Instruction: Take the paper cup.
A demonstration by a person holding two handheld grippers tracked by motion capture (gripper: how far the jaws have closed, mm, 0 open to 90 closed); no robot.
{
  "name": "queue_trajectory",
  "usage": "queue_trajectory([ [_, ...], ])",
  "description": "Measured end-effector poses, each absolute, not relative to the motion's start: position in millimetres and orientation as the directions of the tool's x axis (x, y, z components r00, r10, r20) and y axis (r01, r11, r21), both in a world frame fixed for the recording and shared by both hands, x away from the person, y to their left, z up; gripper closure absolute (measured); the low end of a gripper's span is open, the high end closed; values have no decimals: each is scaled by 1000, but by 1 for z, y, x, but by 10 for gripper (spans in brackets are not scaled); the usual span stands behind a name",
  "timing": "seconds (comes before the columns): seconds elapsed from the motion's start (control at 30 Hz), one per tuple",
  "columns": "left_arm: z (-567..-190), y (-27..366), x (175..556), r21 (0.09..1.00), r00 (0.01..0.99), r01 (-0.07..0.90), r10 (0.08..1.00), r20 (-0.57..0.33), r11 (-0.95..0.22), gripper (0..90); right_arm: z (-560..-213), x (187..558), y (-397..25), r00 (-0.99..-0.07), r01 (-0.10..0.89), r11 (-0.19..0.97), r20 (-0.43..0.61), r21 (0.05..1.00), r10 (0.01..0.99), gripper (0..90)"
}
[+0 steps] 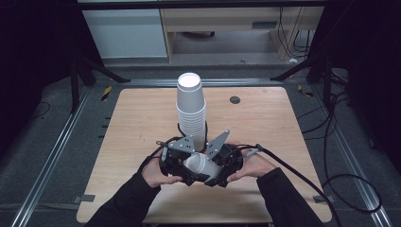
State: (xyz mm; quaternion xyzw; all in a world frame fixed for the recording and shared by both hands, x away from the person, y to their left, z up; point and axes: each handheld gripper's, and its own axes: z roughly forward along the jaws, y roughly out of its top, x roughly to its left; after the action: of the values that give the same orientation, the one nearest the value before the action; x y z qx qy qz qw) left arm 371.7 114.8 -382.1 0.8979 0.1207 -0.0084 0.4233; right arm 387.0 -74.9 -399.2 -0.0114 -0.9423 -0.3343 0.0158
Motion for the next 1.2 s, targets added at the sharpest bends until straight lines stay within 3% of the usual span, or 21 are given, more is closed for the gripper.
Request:
queue_trajectory([
  [1.2,-382,118,374,755,963,253,230,-139,-605,213,-402,388,-73,-1000,25,769,26,639,10,113],
])
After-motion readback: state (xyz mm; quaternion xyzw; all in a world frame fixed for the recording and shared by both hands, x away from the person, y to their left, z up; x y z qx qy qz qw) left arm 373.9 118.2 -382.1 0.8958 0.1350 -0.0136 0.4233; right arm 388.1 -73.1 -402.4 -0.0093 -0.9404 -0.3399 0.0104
